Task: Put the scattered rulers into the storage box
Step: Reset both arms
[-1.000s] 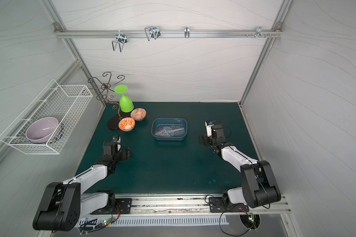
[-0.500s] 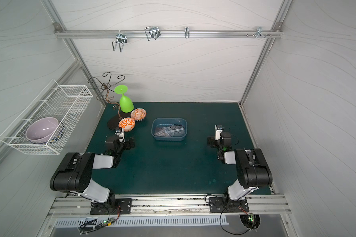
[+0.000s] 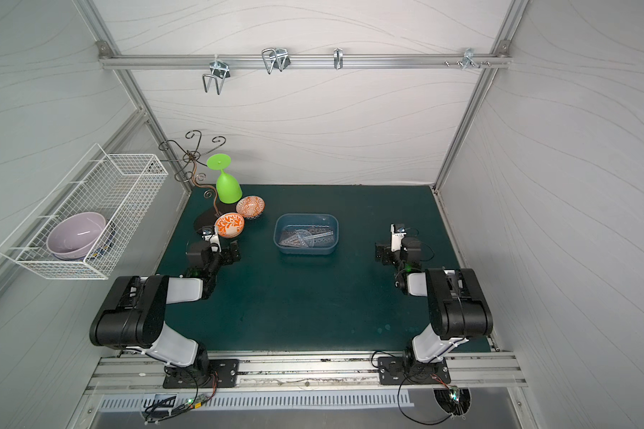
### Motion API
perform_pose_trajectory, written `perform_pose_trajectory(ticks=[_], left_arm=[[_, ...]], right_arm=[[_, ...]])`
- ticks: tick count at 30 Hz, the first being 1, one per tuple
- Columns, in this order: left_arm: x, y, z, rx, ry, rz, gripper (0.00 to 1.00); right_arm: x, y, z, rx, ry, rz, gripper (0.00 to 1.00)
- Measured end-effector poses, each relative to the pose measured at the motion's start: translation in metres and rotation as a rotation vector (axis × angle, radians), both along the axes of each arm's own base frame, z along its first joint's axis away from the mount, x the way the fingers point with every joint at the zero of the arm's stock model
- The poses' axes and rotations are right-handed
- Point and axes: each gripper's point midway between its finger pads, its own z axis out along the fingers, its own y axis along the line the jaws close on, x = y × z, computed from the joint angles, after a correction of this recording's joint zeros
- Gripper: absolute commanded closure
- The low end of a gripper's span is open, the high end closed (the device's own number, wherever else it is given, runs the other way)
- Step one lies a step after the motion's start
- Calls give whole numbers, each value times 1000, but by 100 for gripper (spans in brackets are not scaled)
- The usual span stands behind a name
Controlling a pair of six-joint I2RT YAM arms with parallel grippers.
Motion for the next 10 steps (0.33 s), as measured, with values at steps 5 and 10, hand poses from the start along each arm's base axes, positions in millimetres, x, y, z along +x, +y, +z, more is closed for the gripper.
perform_pose_trajectory(ticks=[5, 10], left_arm=[[0, 0, 0, -2, 0, 1, 0], [0, 0, 0, -2, 0, 1, 0]], right_arm=[[6, 4, 4, 5, -3, 15, 1], [5, 5, 4, 8, -4, 19, 1]])
